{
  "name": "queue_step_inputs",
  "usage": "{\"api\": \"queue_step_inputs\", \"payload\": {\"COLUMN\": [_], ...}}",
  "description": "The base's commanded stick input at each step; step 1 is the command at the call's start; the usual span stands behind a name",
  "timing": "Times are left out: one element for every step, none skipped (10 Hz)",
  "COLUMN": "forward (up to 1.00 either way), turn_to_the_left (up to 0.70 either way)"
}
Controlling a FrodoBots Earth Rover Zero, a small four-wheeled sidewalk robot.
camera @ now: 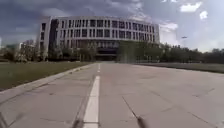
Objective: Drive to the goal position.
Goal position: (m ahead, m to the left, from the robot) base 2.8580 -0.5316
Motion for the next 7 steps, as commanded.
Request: {"api": "queue_step_inputs", "payload": {"forward": [0.7,0.7,0.7,0.7,0.7,0.7,0.7], "turn_to_the_left": [0.0,0.0,0.0,0.0,0.0,0.0,0.0]}}
